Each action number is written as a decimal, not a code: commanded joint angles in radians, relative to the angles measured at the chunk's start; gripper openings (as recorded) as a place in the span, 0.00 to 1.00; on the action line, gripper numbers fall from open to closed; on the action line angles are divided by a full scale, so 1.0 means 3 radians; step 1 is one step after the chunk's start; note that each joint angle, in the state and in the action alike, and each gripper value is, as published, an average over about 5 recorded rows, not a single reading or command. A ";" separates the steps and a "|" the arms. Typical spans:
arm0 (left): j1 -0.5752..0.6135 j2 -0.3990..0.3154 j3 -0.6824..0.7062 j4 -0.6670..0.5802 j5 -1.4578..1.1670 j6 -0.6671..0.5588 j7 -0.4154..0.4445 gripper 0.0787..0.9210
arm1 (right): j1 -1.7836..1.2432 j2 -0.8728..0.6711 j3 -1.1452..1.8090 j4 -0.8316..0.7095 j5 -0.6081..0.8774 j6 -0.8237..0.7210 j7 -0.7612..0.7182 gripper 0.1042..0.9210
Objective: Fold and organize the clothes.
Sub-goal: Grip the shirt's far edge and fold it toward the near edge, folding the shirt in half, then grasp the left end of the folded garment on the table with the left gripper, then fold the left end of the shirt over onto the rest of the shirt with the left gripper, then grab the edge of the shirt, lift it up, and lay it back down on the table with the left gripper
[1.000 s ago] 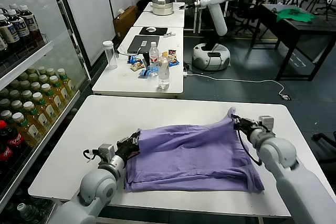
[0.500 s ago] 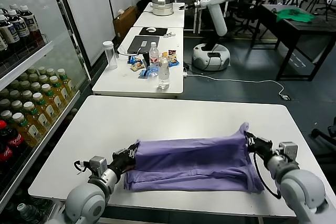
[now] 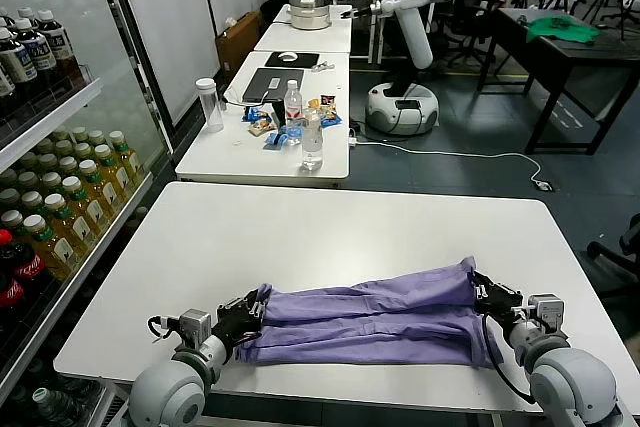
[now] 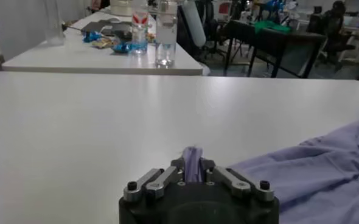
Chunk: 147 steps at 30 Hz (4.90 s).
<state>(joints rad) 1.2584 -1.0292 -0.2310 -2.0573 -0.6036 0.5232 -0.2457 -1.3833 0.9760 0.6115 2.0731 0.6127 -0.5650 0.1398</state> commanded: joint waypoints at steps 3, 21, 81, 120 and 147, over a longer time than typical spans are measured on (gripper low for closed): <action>0.0518 -0.0381 0.0008 -0.0358 0.0618 -0.0310 -0.0445 0.44 | -0.0482 0.0176 0.0219 0.0334 -0.0318 0.0076 -0.0008 0.47; 0.0642 -0.1206 0.0169 0.0332 0.1336 -0.0490 -0.1069 0.88 | -0.0534 0.0290 0.0207 0.0396 -0.0388 0.0113 -0.0004 0.88; -0.0096 -0.1009 0.0364 -0.0346 -0.1415 -0.0507 -0.0376 0.07 | -0.0695 0.0489 0.0274 0.0559 -0.0535 0.0172 0.0020 0.88; 0.0140 -0.0731 0.0237 0.0514 0.1537 -0.0843 -0.0392 0.87 | -0.0433 0.0498 0.0169 0.0251 -0.0527 0.0218 0.0002 0.88; 0.0155 -0.0840 0.0259 0.0412 0.0240 -0.0364 -0.0398 0.67 | -0.0502 0.0512 0.0223 0.0352 -0.0525 0.0214 0.0004 0.88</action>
<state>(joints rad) 1.2937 -1.2784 -0.1491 -1.9023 -0.3020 0.3964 -0.3810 -1.5323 1.1284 0.6772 2.1757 0.4549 -0.5002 0.1403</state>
